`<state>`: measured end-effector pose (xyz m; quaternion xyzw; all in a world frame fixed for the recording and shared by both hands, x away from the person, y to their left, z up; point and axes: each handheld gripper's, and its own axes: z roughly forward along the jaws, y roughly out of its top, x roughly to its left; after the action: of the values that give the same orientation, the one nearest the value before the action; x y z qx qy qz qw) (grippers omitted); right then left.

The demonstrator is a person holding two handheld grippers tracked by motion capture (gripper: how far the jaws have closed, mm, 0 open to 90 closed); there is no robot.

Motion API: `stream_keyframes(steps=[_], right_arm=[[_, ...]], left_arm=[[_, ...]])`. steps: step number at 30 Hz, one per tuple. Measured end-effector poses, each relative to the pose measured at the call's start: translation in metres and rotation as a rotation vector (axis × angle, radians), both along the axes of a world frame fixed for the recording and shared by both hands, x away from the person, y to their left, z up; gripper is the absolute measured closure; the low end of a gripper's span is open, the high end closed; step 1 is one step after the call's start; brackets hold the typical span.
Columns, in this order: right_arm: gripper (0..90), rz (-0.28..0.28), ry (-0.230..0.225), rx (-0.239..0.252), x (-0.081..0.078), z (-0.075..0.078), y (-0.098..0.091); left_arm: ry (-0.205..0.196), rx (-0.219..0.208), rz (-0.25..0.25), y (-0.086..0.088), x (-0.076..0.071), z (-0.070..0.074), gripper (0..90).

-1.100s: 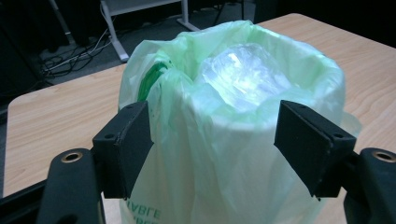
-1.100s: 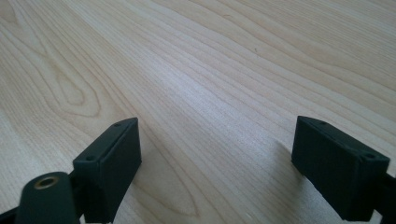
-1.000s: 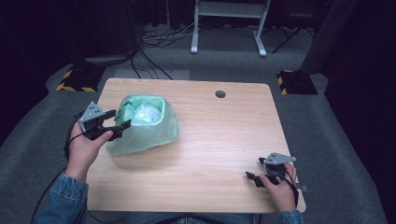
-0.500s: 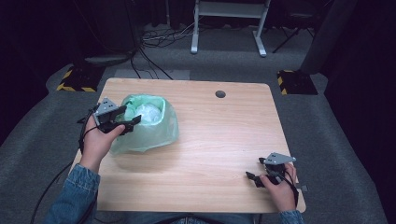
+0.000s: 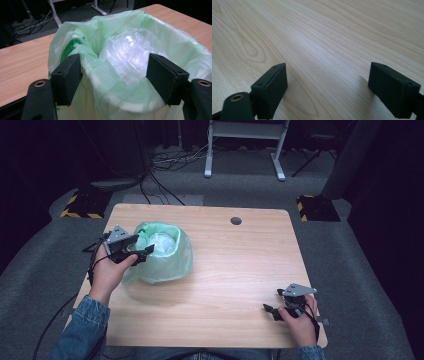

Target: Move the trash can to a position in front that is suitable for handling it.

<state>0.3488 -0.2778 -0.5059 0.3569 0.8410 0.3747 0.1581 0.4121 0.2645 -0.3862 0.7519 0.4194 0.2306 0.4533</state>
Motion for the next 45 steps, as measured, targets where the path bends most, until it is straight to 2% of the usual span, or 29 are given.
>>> stream_keyframes(steps=[4, 16, 20, 23, 25, 28, 31, 34, 37, 41, 45], right_arm=[[15.6, 0.0, 0.0, 0.0, 0.0, 0.0, 0.0], [15.6, 0.0, 0.0, 0.0, 0.0, 0.0, 0.0], [15.6, 0.0, 0.0, 0.0, 0.0, 0.0, 0.0], [15.6, 0.0, 0.0, 0.0, 0.0, 0.0, 0.0], [15.6, 0.0, 0.001, 0.0, 0.0, 0.0, 0.0], [15.6, 0.0, 0.001, 0.0, 0.0, 0.0, 0.0], [15.6, 0.0, 0.001, -0.001, 0.0, 0.0, 0.0], [15.6, -0.001, 0.002, 0.0, 0.0, 0.0, 0.0], [15.6, -0.004, 0.002, -0.001, 0.0, 0.0, 0.0], [18.7, -0.006, -0.002, 0.002, -0.001, 0.001, 0.003], [18.7, 0.003, -0.013, 0.021, 0.0, 0.001, 0.009]], left_arm=[[0.001, -0.016, -0.032, -0.009, -0.011, -0.001, 27.8], [0.012, 0.015, -0.098, -0.039, -0.045, 0.004, 27.5], [0.024, 0.004, -0.127, -0.047, -0.058, 0.005, 27.4], [0.01, -0.005, -0.138, -0.047, -0.065, 0.01, 25.8], [-0.002, -0.02, -0.128, -0.044, -0.067, 0.014, 24.9], [-0.042, -0.039, -0.095, -0.032, -0.066, 0.022, 23.7], [-0.066, -0.028, -0.04, -0.016, -0.062, 0.024, 24.3], [-0.096, 0.013, -0.006, -0.002, -0.052, 0.017, 26.0], [-0.104, 0.05, 0.021, 0.009, -0.041, 0.0, 28.8], [-0.058, 0.06, 0.02, 0.014, -0.027, -0.03, 30.4], [-0.012, 0.047, -0.024, 0.007, -0.019, -0.056, 30.7]])
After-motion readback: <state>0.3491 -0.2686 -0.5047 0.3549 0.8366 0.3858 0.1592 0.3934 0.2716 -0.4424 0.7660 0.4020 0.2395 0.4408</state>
